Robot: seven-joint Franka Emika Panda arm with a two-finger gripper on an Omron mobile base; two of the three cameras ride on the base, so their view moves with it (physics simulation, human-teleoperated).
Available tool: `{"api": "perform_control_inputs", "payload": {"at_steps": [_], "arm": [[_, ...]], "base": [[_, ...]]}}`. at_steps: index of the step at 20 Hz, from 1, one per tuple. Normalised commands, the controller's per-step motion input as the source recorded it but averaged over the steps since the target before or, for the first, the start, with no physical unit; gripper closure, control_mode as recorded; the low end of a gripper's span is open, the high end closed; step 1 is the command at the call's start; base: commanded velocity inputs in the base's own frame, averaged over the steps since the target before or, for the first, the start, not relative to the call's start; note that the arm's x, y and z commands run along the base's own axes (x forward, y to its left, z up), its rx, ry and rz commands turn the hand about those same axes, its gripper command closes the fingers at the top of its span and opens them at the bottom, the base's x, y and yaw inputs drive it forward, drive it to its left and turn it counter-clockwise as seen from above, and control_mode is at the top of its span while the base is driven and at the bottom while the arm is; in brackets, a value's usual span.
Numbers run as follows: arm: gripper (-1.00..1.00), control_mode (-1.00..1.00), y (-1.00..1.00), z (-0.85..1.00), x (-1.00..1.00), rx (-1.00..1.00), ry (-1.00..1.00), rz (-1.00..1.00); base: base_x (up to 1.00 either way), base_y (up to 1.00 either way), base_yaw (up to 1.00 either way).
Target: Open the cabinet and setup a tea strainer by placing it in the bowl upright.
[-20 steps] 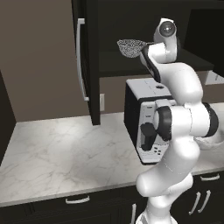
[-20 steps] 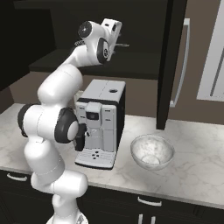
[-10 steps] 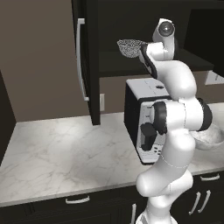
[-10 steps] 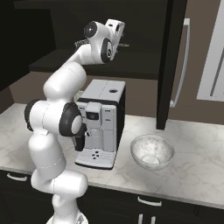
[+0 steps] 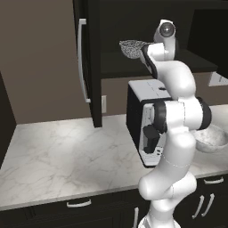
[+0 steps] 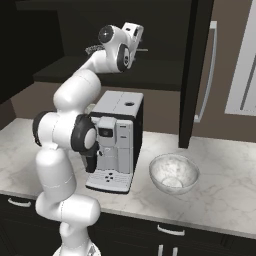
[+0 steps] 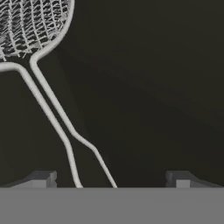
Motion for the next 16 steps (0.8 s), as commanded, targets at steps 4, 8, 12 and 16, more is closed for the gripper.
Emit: {"api": "perform_control_inputs", "payload": {"at_steps": [4,8,12,16], "arm": [[-1.00,-1.00,0.00,0.00,0.03,0.00,0.00,0.03],[-1.00,-1.00,0.00,0.00,0.00,0.00,0.00,0.02],[1.00,-1.00,0.00,0.00,0.00,0.00,0.00,0.02],[1.00,-1.00,0.00,0.00,0.00,0.00,0.00,0.02]], "base": [[0.00,0.00,0.00],[0.00,0.00,0.00],[0.00,0.00,0.00],[0.00,0.00,0.00]]}}
